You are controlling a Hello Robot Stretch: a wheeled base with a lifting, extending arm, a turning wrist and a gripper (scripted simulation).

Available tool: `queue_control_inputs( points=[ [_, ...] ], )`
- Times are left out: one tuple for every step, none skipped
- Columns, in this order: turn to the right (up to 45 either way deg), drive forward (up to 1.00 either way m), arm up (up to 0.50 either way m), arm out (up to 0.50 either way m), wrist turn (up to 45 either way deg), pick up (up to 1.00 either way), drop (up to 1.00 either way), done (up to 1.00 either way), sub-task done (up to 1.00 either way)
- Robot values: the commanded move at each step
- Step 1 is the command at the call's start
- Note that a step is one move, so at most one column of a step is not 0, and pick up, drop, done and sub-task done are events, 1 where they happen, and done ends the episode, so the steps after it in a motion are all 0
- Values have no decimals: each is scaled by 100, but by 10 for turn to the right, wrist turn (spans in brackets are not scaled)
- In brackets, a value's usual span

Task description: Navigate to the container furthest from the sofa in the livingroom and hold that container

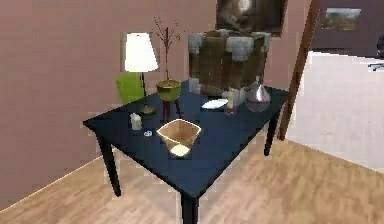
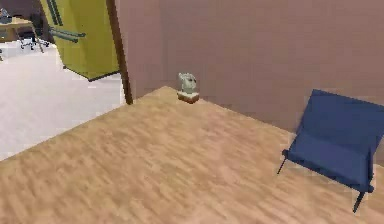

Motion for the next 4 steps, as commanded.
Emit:
queue_control_inputs(
  points=[
    [360, 0, 0, 0, 0, 0, 0, 0, 0],
    [0, 75, 0, 0, 0, 0, 0, 0, 0],
    [-450, 0, 0, 0, 0, 0, 0, 0, 0],
    [-450, 0, 0, 0, 0, 0, 0, 0, 0]
  ],
)
